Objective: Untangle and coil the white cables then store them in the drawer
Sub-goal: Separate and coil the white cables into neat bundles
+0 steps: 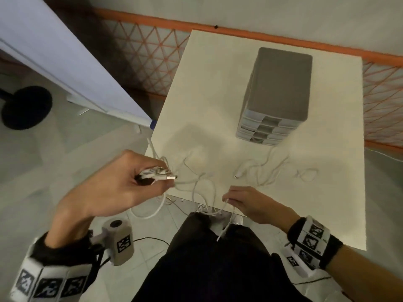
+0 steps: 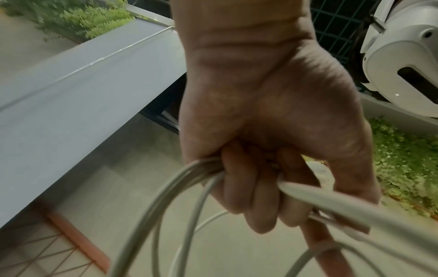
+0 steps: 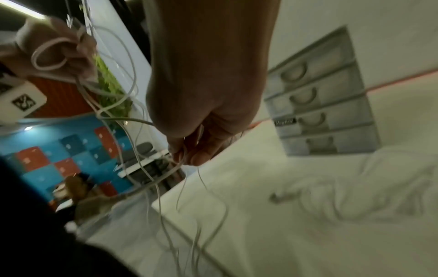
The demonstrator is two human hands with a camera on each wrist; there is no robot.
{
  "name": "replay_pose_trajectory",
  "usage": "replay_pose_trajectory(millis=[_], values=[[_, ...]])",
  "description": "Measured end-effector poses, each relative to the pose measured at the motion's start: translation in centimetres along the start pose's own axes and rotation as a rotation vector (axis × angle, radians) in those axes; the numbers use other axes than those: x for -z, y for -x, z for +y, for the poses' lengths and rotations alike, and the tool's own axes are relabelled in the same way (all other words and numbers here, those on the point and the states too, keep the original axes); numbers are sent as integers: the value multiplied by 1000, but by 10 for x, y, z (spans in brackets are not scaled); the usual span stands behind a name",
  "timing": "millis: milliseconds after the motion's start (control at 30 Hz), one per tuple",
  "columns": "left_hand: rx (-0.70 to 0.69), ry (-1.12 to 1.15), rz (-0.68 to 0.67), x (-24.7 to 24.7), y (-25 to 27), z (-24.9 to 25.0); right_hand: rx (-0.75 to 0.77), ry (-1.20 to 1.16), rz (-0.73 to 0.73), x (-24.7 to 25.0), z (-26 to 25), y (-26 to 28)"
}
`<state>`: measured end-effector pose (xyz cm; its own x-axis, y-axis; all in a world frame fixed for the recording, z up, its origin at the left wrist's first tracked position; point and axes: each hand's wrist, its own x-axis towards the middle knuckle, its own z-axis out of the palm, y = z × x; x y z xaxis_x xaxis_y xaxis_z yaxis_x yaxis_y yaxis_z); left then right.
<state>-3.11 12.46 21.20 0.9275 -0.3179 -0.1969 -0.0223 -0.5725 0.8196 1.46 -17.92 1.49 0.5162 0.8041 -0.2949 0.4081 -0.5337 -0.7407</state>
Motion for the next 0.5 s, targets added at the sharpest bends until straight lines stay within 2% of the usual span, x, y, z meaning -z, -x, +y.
replay_pose_trajectory(millis=[67, 167, 233, 400, 500], values=[[44, -1, 9, -9, 5, -3, -7, 91, -144, -22, 11, -4], [43, -8, 86, -20, 3, -1, -216, 307, -391, -39, 29, -2], [12, 11, 114, -26, -2, 5, -330, 390, -452, -34, 35, -1], [-79, 67, 107, -46, -35, 11, -527, 400, -295, 11, 54, -8], [-138, 114, 153, -57, -54, 18, -531, 356, -95, 27, 68, -17]])
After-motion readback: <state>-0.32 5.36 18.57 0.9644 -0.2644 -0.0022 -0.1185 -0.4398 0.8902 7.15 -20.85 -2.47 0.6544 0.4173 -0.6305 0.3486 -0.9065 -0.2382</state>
